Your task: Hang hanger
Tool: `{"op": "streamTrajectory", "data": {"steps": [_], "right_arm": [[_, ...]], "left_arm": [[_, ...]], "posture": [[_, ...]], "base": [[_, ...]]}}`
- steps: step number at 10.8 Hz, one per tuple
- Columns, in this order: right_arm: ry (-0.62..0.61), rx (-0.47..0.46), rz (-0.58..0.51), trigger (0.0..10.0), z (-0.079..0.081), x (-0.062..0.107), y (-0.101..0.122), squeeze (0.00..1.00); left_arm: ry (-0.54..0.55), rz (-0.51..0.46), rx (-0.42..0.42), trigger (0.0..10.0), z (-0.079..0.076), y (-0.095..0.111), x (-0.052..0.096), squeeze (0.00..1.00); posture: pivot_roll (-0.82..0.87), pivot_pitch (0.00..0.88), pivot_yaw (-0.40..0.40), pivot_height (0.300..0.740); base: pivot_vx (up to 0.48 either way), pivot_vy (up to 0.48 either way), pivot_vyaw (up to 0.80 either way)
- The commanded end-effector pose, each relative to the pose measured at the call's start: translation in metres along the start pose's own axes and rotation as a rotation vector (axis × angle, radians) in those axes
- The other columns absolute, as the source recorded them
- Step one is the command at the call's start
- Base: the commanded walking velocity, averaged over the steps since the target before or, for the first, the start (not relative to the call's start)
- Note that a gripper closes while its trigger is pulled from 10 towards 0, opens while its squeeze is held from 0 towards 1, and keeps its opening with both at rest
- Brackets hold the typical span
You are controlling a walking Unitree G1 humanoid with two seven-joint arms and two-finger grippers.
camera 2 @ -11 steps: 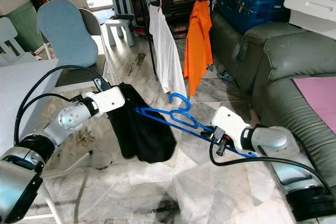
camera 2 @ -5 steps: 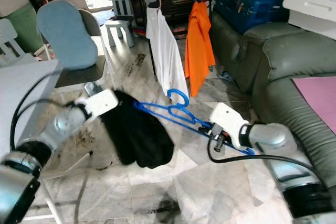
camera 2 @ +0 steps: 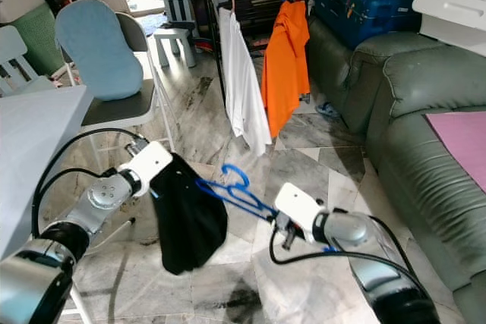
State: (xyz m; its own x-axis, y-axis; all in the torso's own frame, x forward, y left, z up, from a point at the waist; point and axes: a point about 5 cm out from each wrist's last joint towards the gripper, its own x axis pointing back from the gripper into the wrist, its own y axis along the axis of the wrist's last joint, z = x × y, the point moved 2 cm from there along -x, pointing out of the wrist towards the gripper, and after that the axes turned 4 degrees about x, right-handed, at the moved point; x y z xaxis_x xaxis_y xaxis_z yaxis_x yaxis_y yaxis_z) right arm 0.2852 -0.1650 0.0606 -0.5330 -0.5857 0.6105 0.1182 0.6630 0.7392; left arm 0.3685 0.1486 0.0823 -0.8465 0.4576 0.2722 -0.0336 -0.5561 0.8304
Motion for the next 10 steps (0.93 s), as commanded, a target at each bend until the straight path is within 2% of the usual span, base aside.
{"op": "streamTrajectory", "data": {"steps": [1, 2, 3, 5, 6, 7, 8, 9, 10], "right_arm": [[-0.001, 0.017, -0.006, 10.0, -0.002, 0.001, 0.003, 0.0], [-0.008, 0.008, -0.002, 10.0, -0.004, 0.002, 0.002, 0.0], [0.0, -0.004, -0.007, 10.0, -0.005, 0.0, 0.004, 0.0], [-0.031, -0.013, 0.016, 10.0, -0.008, -0.003, -0.001, 0.0], [-0.081, -0.033, 0.03, 10.0, -0.013, -0.003, -0.005, 0.0], [-0.195, -0.11, 0.033, 10.0, -0.025, -0.005, -0.009, 0.0], [-0.351, -0.299, 0.012, 10.0, -0.042, -0.006, -0.017, 0.0], [-0.468, -0.457, 0.02, 10.0, -0.056, -0.003, -0.028, 0.0], [-0.542, -0.542, 0.005, 10.0, -0.066, 0.0, -0.031, 0.0]], "left_arm": [[0.008, -0.123, -0.012, 10.0, 0.007, 0.022, -0.001, 0.0], [0.008, -0.212, -0.05, 10.0, 0.008, 0.038, -0.001, 0.0], [-0.017, -0.347, -0.158, 10.0, 0.01, 0.063, 0.003, 0.0], [-0.071, -0.422, -0.254, 10.0, 0.014, 0.077, 0.009, 0.0], [-0.083, -0.465, -0.272, 10.0, 0.017, 0.086, 0.013, 0.0], [-0.082, -0.553, -0.271, 10.0, 0.02, 0.105, 0.019, 0.0], [-0.052, -0.64, -0.253, 10.0, 0.025, 0.127, 0.024, 0.0], [-0.029, -0.675, -0.252, 10.0, 0.029, 0.137, 0.027, 0.0], [-0.005, -0.692, -0.233, 10.0, 0.033, 0.141, 0.03, 0.0]], "posture": [[-0.2, 0.0, 0.12, 0.74], [-0.2, 0.0, 0.119, 0.74], [-0.19, 0.0, 0.12, 0.74], [-0.18, 0.0, 0.139, 0.74], [-0.18, 0.0, 0.152, 0.74], [-0.17, 0.0, 0.161, 0.74], [-0.16, 0.0, 0.163, 0.74], [-0.15, 0.0, 0.163, 0.74], [-0.15, 0.0, 0.162, 0.74]], "base": [[0.0, 0.0, 0.0], [0.0, 0.0, 0.0], [0.0, 0.0, 0.0], [0.0, 0.0, 0.0], [0.0, 0.0, 0.0], [0.0, 0.0, 0.0], [0.0, 0.0, 0.0], [0.0, 0.0, 0.0], [0.0, 0.0, 0.0]]}}
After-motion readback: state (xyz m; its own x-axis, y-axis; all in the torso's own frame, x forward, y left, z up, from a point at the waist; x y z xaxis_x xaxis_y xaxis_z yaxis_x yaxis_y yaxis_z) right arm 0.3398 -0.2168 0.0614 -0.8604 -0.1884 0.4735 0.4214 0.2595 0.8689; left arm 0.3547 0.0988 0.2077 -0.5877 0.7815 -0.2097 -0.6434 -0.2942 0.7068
